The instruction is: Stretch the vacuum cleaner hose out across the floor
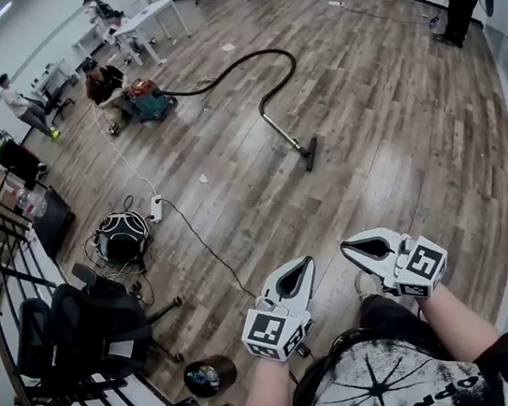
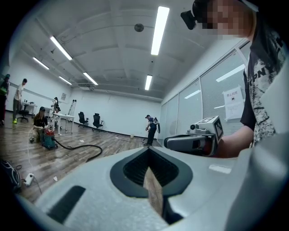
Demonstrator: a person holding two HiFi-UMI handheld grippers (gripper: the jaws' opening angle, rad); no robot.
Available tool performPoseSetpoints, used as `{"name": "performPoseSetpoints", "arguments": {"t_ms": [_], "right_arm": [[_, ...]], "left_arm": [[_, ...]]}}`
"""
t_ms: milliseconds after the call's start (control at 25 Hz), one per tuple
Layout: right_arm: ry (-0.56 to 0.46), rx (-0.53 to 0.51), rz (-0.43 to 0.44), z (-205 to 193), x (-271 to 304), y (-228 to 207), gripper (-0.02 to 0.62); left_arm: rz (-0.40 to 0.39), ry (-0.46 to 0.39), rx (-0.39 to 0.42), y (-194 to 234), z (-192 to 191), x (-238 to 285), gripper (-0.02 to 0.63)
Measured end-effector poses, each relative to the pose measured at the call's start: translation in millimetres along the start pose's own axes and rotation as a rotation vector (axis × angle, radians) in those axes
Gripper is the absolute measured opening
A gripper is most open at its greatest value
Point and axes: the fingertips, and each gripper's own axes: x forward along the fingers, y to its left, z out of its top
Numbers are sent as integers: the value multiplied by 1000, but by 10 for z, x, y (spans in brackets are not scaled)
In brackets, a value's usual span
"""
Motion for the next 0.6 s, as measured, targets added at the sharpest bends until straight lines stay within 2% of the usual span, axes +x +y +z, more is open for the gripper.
{"name": "performPoseSetpoints", "arguments": {"t_ms": [320, 600], "right_arm": [[-29, 8, 63, 162, 276, -776, 8], [-32, 26, 121, 283, 401, -1702, 8]], "left_arm": [[20, 42, 59, 344, 183, 636, 2], [119, 31, 23, 858, 424, 1418, 2]]}}
